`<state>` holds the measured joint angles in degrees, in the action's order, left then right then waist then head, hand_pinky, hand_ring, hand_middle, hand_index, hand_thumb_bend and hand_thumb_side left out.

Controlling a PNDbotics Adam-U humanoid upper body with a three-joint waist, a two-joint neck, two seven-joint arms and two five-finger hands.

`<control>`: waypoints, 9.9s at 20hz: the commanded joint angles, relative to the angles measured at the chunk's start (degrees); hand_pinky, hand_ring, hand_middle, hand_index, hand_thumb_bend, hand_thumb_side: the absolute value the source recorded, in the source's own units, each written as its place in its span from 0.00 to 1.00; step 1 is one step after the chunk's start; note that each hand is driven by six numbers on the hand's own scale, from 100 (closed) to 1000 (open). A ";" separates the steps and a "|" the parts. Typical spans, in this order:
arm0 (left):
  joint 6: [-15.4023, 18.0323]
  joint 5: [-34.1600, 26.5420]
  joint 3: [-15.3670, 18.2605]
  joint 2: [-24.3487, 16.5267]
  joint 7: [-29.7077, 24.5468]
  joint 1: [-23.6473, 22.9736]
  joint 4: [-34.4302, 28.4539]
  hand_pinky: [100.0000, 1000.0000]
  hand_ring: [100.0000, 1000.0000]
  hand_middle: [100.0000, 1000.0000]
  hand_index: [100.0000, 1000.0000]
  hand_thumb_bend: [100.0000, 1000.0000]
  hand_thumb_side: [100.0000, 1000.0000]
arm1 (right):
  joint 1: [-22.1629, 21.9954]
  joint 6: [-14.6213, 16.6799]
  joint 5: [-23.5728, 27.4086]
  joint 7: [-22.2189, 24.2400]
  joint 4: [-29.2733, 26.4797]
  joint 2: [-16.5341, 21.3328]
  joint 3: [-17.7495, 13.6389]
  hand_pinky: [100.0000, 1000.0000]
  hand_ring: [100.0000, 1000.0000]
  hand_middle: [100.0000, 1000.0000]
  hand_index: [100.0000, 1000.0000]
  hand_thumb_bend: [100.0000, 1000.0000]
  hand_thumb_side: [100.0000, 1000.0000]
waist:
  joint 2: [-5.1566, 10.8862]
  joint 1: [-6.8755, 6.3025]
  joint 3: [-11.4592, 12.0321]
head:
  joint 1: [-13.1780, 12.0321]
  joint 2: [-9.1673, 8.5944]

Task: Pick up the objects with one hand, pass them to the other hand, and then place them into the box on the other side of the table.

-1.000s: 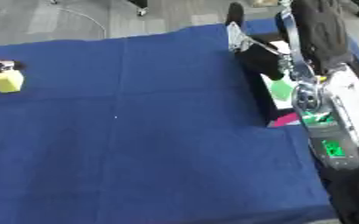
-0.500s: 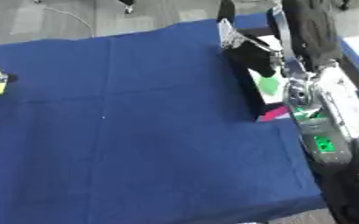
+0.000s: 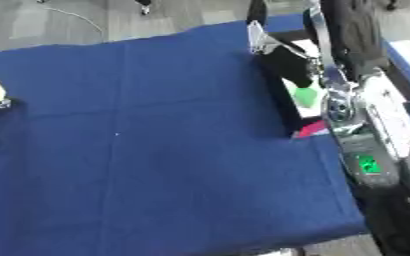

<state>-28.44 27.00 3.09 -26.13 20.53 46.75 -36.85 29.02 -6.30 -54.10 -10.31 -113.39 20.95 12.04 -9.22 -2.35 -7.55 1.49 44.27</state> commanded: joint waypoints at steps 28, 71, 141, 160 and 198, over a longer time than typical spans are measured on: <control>11.20 -13.24 -2.73 -0.46 18.73 -1.31 -10.86 0.65 0.42 0.22 0.49 0.37 0.00 | -0.13 0.03 0.66 0.94 -1.20 0.44 -0.44 0.51 0.85 0.66 0.90 0.00 0.39 | -0.03 0.28 1.05 | 0.42 -0.15; 37.81 -4.44 -21.24 21.70 -13.07 -13.99 -55.16 0.69 0.45 0.25 0.52 0.30 0.00 | 1.54 -11.89 40.42 6.43 -1.20 4.14 9.18 0.27 1.00 0.65 1.00 0.00 0.53 | 0.92 1.33 6.32 | 1.23 -0.15; 42.72 18.47 -24.96 26.70 -7.35 -9.81 -53.94 0.70 0.47 0.28 0.55 0.24 0.07 | 0.81 -24.11 66.27 -1.66 -1.20 7.13 13.62 0.35 1.00 0.79 1.00 0.00 1.00 | 0.54 2.31 6.80 | 3.59 -0.15; 43.36 18.49 -25.66 27.07 -8.02 -9.33 -53.94 0.70 0.47 0.28 0.55 0.24 0.07 | 0.73 -23.58 61.95 10.04 -1.20 7.63 13.50 0.37 1.00 0.73 1.00 0.00 1.00 | 0.54 2.20 6.64 | 3.60 -0.15; 43.08 23.78 -24.99 27.94 -6.72 -9.04 -48.14 0.70 0.47 0.27 0.55 0.25 0.08 | 0.54 -21.35 62.45 10.38 -1.20 7.62 10.99 0.29 1.00 0.56 1.00 0.00 1.00 | 0.58 2.17 6.09 | 3.10 -0.15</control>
<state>14.69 50.21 -22.17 1.67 13.70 36.84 -85.05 28.70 -28.00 7.92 0.44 -113.38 28.01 24.09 -9.34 -0.96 -1.39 4.70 44.26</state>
